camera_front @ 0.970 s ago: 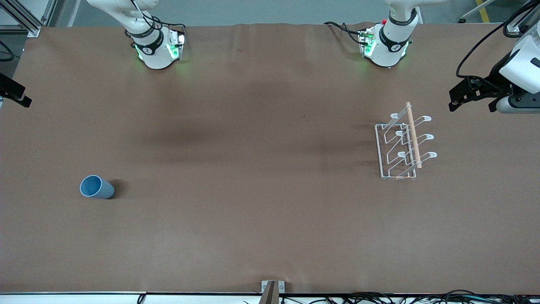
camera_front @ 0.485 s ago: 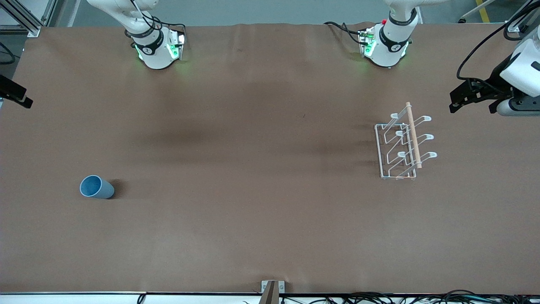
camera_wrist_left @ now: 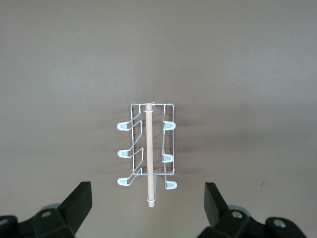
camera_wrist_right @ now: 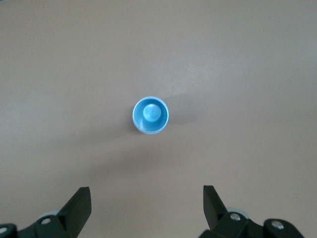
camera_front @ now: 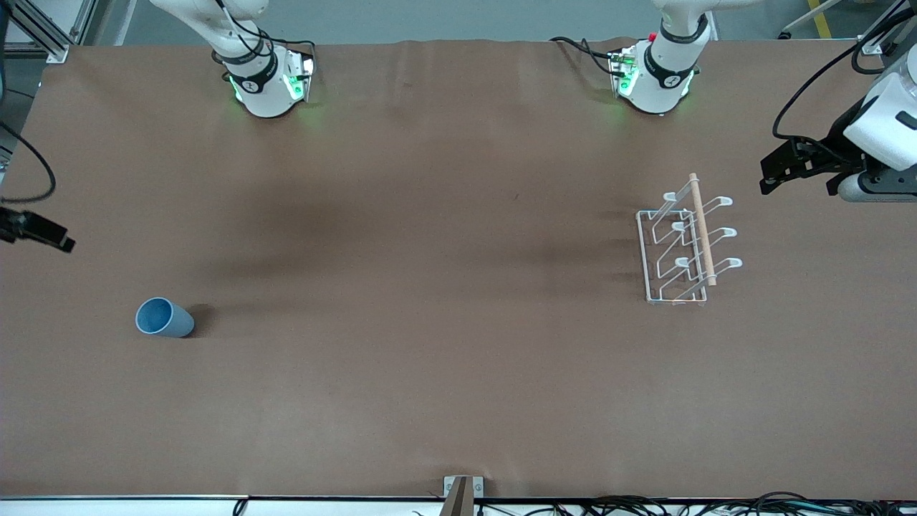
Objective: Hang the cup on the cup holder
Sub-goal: 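Reach the right gripper down to the light blue cup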
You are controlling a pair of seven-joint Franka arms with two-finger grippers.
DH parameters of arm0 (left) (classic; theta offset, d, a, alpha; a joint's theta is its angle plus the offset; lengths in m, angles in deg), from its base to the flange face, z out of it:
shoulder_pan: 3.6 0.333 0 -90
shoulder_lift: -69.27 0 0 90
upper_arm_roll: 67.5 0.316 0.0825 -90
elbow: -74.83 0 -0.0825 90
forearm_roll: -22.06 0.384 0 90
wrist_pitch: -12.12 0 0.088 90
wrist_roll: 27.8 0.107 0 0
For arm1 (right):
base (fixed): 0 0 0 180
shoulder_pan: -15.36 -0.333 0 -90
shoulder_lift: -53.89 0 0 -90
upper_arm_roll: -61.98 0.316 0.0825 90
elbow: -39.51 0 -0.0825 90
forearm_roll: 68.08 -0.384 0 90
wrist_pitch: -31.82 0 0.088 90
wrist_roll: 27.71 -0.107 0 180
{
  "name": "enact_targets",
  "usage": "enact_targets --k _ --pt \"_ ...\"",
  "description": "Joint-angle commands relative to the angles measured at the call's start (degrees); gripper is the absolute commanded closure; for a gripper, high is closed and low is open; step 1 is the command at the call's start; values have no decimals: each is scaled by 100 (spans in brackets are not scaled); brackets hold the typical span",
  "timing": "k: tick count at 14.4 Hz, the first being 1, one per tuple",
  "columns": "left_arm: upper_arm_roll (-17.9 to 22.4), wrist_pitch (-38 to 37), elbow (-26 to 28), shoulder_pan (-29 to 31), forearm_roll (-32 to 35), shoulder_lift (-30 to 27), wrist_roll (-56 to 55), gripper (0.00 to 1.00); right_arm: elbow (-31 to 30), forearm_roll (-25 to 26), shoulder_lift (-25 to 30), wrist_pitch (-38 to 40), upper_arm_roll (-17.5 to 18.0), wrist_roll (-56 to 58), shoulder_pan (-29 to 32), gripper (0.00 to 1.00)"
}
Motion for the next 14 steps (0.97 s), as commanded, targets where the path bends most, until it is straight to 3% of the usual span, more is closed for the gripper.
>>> enact_targets --k 1,8,14 --pt "-1 -109 -148 -4 -42 51 61 0 44 -396 -644 -518 81 457 384 1" --pt "-10 -109 -148 -39 -42 51 53 0 -26 -547 -1884 -1547 81 758 465 8" --pt "-10 -196 -139 -21 -86 51 53 0 -921 -547 -2052 -2760 107 758 350 12"
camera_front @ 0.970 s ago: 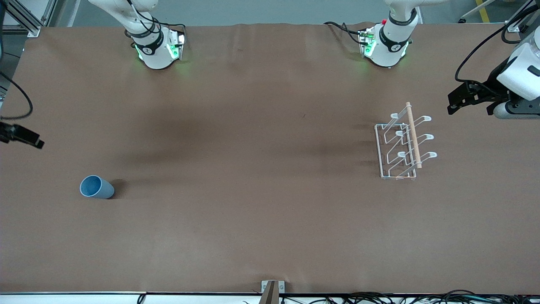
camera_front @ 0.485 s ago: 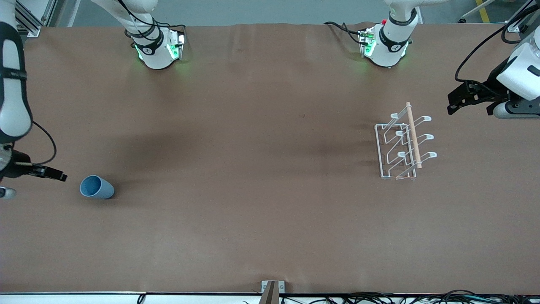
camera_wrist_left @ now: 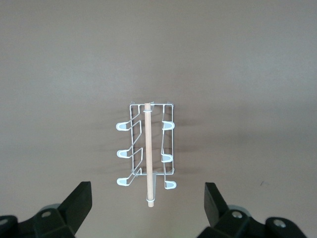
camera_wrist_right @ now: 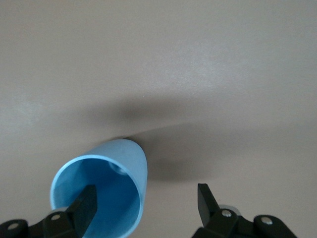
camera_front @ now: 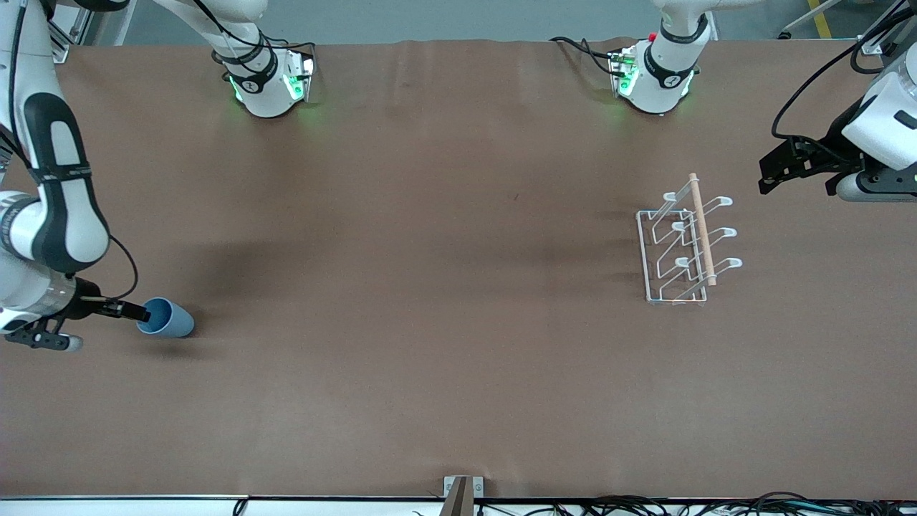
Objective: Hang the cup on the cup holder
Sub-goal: 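Reach the right gripper down to the light blue cup, then close the right gripper around the blue cup's base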
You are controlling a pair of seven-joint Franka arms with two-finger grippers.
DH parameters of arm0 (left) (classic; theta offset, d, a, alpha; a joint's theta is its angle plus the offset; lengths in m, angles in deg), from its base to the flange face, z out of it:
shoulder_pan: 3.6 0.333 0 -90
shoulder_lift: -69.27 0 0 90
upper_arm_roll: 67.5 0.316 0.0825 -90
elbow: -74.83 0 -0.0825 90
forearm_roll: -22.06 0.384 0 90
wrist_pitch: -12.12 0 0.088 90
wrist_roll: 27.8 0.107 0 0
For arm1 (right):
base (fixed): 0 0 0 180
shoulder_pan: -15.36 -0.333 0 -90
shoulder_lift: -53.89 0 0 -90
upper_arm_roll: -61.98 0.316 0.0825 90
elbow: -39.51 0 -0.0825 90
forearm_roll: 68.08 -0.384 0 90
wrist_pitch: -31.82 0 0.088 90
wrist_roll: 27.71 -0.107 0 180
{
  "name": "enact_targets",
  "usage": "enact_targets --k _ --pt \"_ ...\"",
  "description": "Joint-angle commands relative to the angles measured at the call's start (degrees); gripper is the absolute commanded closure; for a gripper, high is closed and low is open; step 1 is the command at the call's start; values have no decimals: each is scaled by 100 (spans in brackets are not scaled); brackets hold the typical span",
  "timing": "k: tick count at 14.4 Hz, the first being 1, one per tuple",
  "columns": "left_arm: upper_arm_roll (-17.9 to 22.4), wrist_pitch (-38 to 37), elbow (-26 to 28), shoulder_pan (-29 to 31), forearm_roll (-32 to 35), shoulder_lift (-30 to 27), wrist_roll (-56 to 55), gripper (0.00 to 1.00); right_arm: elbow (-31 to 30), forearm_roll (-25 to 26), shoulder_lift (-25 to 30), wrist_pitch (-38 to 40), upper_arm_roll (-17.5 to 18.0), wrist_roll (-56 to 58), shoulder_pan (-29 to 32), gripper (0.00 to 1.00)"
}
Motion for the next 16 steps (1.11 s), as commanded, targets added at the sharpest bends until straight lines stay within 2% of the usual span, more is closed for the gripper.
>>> enact_targets --k 1,2,3,4,6,7,12,15,16 --pt "-17 -231 -120 -17 -77 37 30 0 -379 -120 97 -275 30 110 -39 14" --pt "-17 -266 -112 -17 -77 28 30 0 -379 -120 88 -275 30 110 -48 16" --pt "-17 -302 -111 -8 -77 28 48 0 -379 -120 79 -275 30 110 -39 24" --pt "-17 -302 -111 0 -77 28 57 0 -379 -112 71 -275 30 110 -48 39" --pt "-17 -328 -111 18 -86 28 57 0 -370 -120 0 -275 39 110 -57 90" --pt "-17 -328 -111 27 -77 28 57 0 -362 -120 -8 -284 39 110 -57 97" --pt "-17 -328 -111 18 -77 28 57 0 -318 -120 26 -179 39 84 -65 99" --pt "-17 -328 -120 -26 -42 46 57 0 -160 -138 429 609 100 22 -118 100" --pt "-17 -320 -129 -35 -42 54 65 0 -98 -321 570 1004 188 31 -144 100"
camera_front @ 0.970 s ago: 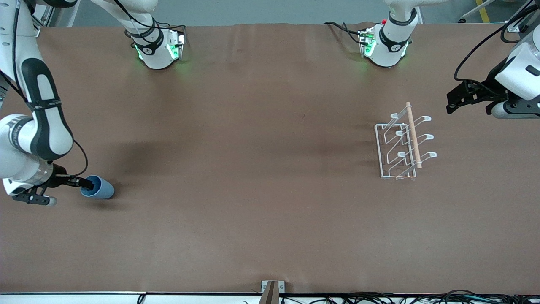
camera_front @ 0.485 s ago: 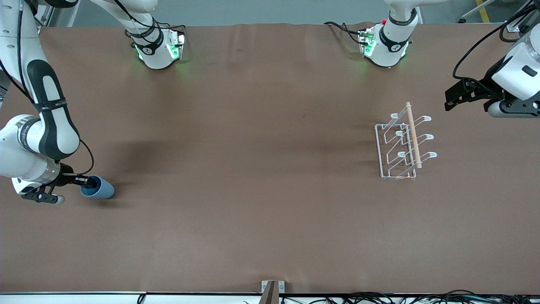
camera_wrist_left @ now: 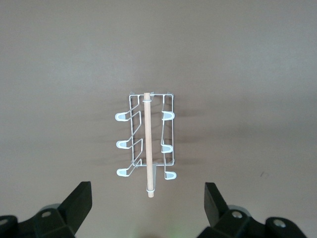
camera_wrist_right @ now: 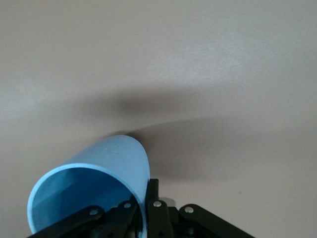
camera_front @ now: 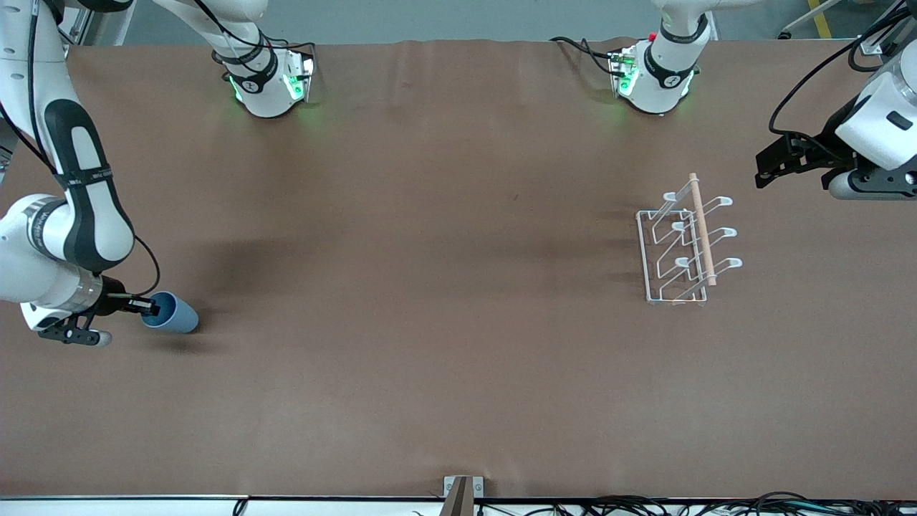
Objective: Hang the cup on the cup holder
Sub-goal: 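Close the right gripper around the blue cup's base, then lift the cup with the right gripper while the left gripper approaches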
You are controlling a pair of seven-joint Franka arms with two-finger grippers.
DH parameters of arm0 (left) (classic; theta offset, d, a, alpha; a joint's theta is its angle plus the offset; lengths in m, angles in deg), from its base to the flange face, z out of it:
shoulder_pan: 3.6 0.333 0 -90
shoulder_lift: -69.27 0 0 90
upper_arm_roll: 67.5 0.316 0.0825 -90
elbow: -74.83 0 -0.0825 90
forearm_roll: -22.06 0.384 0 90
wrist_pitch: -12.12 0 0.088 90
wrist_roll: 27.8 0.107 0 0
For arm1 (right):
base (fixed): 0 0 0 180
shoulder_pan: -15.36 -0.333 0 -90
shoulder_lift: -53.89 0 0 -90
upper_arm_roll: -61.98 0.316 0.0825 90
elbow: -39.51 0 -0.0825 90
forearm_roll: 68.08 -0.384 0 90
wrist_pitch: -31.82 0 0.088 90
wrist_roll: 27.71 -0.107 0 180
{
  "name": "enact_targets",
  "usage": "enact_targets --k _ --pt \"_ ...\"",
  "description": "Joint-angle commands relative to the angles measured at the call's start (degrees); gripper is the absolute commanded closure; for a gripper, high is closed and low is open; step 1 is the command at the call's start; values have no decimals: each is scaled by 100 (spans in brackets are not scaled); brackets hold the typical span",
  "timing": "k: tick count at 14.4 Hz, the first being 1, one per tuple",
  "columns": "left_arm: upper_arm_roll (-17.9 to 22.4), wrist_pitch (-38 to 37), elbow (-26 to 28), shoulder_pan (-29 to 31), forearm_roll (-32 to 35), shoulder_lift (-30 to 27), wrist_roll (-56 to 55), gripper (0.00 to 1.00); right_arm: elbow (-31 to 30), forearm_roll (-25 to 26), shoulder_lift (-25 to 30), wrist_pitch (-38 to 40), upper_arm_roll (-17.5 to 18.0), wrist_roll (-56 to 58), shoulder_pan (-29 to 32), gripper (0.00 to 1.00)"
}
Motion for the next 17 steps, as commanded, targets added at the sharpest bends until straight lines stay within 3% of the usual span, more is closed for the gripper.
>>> enact_targets --k 1,4,6,12,15,17 --pt "-22 -96 -164 -65 -50 45 65 0 10 -615 625 946 197 22 -57 100" --pt "-337 -44 -542 -380 -85 44 118 0 10 -1617 1100 1931 286 4 -319 100" --pt "-697 62 -900 -609 -42 62 267 0 -8 -2547 1277 2389 286 13 -574 100" --pt "-1786 896 -1034 -847 -24 132 391 0 -78 -5088 1233 2558 312 4 -1365 100" --pt "-2095 1099 -1060 -1066 440 316 399 0 -140 -5662 1216 2470 303 4 -1718 100" --pt "-2131 1143 -1227 -1399 932 492 582 0 -149 -5751 1216 2435 312 4 -1867 100"
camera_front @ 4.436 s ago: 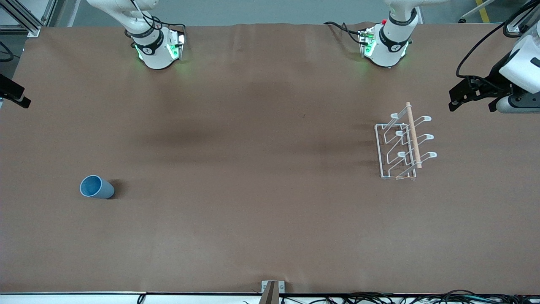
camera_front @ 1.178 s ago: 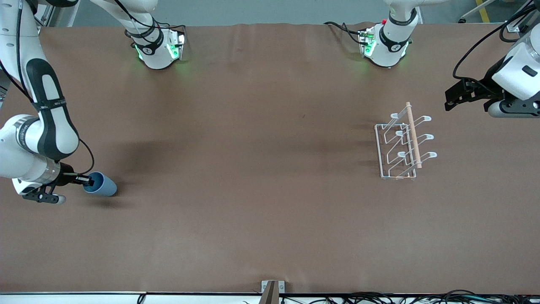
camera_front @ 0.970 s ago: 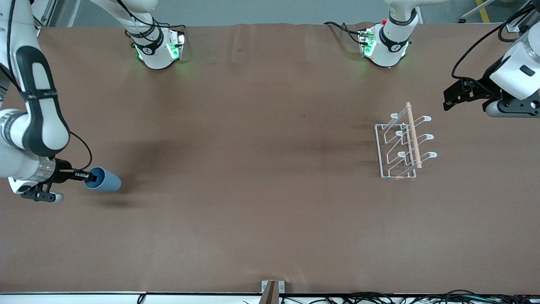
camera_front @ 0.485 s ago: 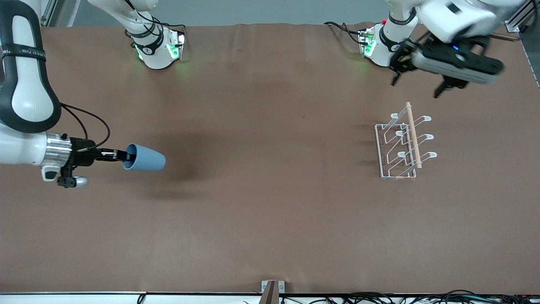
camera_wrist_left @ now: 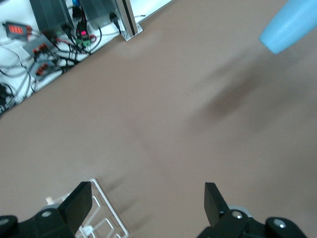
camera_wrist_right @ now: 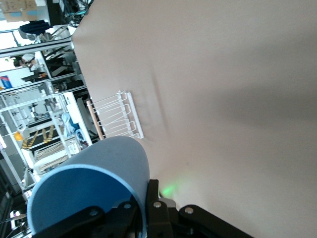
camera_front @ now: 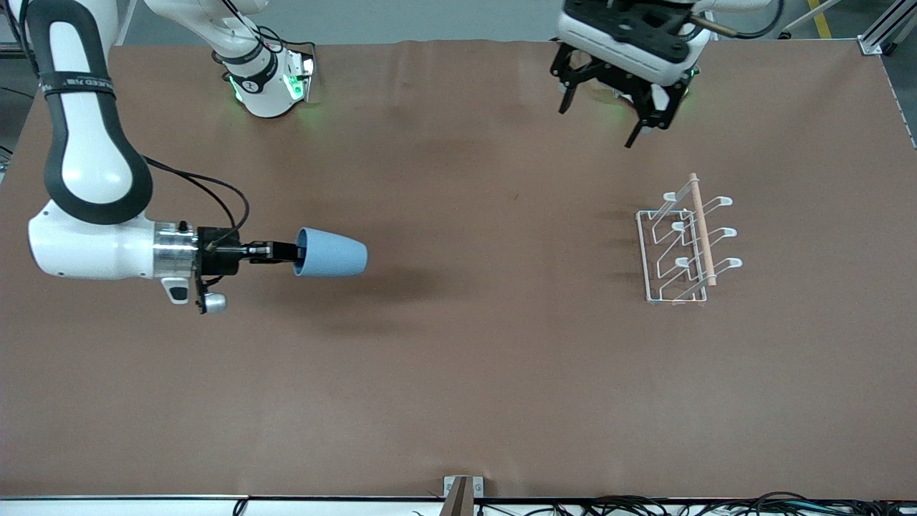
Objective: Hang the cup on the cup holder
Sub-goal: 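Lift the cup with the right gripper while the left gripper approaches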
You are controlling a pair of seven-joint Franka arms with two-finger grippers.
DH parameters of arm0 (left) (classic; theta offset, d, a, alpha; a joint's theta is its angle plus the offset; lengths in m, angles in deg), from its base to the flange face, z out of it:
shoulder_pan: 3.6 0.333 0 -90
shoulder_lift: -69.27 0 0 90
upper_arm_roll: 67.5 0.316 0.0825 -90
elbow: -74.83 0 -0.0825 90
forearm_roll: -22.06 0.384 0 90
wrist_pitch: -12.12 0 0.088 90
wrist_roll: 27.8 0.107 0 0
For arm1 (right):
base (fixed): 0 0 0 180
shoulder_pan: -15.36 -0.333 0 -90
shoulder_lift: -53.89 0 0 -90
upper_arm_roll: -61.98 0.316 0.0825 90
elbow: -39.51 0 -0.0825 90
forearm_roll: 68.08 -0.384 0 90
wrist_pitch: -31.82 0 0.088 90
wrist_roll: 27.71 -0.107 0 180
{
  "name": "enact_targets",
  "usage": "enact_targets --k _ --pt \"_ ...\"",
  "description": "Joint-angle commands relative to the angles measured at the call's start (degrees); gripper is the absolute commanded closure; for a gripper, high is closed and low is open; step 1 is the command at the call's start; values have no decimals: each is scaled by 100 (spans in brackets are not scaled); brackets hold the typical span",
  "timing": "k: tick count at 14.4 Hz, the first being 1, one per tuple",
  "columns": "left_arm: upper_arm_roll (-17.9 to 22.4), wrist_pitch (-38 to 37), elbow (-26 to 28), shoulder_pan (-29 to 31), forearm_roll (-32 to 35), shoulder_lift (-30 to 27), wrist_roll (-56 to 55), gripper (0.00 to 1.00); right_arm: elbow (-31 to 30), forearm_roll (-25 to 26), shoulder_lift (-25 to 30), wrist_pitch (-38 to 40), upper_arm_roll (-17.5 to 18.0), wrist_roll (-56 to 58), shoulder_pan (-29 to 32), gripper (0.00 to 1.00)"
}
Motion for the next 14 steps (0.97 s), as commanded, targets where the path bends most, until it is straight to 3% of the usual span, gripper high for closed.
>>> enact_targets --k 1,5,14 --pt "-40 29 -451 -505 546 382 438 0 -124 -324 75 -42 -21 17 -150 100" --pt "-40 318 -760 -1078 670 795 826 0 -290 -782 75 -68 -29 25 -527 100" --pt "4 740 -743 -1755 688 1507 730 0 -449 -782 75 -121 -38 25 -537 100"
